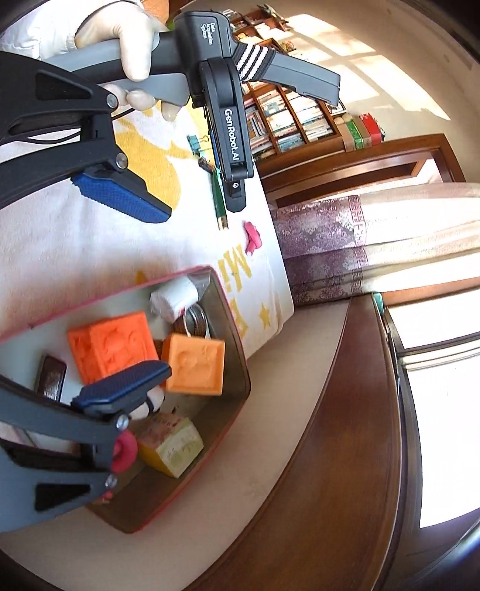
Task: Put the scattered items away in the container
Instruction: 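Withdraw both tools from the tin back over the towel, then grasp a teal binder clip with the left tool, then grasp the other teal binder clip with right tool while left holds its clip, then carry both teal clips over the tin and open both tools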
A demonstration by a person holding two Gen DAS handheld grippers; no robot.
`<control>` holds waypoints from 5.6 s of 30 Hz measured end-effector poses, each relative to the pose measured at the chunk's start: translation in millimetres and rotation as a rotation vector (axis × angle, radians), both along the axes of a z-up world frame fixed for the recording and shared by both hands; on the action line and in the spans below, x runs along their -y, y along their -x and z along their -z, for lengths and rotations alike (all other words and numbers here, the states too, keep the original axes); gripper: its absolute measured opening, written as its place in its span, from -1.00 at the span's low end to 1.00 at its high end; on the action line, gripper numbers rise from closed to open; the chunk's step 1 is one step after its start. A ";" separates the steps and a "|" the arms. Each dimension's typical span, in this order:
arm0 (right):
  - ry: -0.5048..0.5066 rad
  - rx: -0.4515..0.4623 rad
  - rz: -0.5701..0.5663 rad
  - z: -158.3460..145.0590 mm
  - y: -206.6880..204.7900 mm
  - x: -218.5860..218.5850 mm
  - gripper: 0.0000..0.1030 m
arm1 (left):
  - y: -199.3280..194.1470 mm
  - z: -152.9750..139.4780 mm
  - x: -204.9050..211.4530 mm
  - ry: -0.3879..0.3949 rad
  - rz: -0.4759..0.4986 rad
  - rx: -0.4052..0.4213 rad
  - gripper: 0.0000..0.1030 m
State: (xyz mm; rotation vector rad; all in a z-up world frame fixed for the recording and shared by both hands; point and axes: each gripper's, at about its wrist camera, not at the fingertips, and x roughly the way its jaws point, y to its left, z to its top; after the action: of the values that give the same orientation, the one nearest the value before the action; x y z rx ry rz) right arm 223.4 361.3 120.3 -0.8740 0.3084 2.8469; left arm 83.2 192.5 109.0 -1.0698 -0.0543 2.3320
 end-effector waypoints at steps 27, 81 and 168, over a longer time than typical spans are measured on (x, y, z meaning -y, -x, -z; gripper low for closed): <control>0.040 0.091 -0.255 50.7 87.3 107.5 0.56 | 109.7 90.0 133.4 0.230 -0.336 0.112 0.37; 0.176 0.249 -0.328 45.5 192.2 147.2 0.30 | 34.8 67.5 228.3 0.032 -0.343 0.037 -0.29; 0.140 -0.026 0.180 1.4 -31.9 -86.6 -0.40 | -55.4 0.7 -62.7 0.048 0.262 -0.048 -0.29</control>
State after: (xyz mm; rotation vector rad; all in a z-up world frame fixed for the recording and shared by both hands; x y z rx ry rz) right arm 255.3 447.9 119.0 -0.7896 0.5655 2.6974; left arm 138.6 255.2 108.3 -0.9795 0.1522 2.1301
